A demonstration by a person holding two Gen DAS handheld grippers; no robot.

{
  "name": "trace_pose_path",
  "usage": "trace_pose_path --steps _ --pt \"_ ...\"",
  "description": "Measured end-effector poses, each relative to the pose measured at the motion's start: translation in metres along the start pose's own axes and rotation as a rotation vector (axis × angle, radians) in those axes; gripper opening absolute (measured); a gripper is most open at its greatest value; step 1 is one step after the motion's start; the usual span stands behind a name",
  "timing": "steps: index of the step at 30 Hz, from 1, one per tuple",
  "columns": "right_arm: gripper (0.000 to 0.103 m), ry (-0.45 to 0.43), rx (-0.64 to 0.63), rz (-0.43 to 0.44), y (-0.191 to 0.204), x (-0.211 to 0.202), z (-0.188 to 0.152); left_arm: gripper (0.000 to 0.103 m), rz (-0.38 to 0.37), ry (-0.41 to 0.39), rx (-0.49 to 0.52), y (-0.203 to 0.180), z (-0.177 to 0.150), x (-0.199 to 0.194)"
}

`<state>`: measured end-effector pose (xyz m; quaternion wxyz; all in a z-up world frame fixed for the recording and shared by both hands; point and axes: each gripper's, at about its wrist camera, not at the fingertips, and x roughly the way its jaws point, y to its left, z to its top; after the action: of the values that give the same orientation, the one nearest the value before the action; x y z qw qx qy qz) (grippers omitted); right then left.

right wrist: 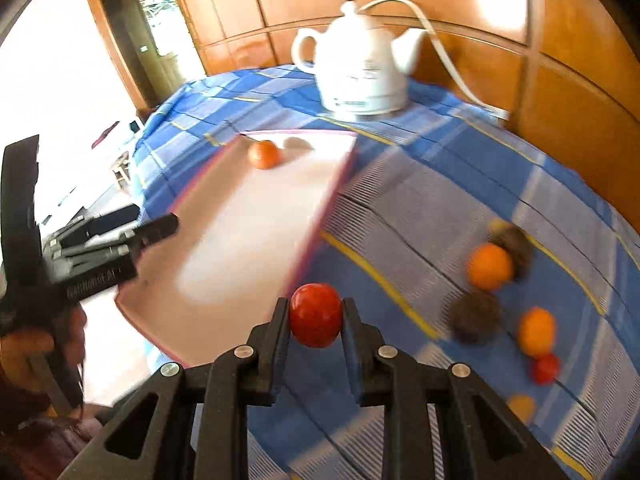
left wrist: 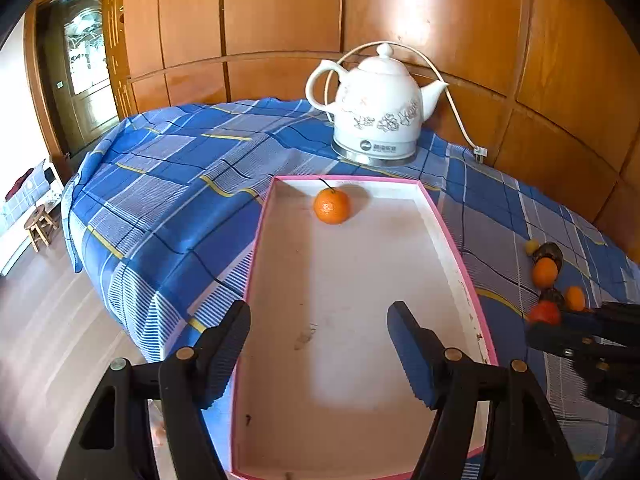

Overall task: Organize fruits
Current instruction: 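Lower the red tomato into the tray and open the right gripper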

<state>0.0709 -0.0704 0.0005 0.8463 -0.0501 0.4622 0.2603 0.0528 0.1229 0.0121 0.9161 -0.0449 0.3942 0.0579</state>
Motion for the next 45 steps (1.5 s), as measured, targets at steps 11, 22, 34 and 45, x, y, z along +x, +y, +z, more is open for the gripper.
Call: trace_pose_path --steps 11,22,34,45 --pt "0.026 0.02 0.058 0.003 0.019 0.057 0.044 0.072 -0.003 0.022 -0.058 0.021 0.0 0.009" --pt "0.029 -0.025 0.102 -0.025 0.008 0.046 0.037 0.069 -0.059 0.062 -0.037 0.011 -0.006 0.014" --pt "0.031 -0.105 0.173 -0.099 -0.026 -0.017 0.003 0.069 -0.113 -0.01 0.086 -0.022 -0.007 -0.009" --pt "0.031 -0.128 0.241 -0.257 -0.092 -0.086 -0.035 0.069 -0.186 0.018 0.163 -0.055 -0.01 -0.015"
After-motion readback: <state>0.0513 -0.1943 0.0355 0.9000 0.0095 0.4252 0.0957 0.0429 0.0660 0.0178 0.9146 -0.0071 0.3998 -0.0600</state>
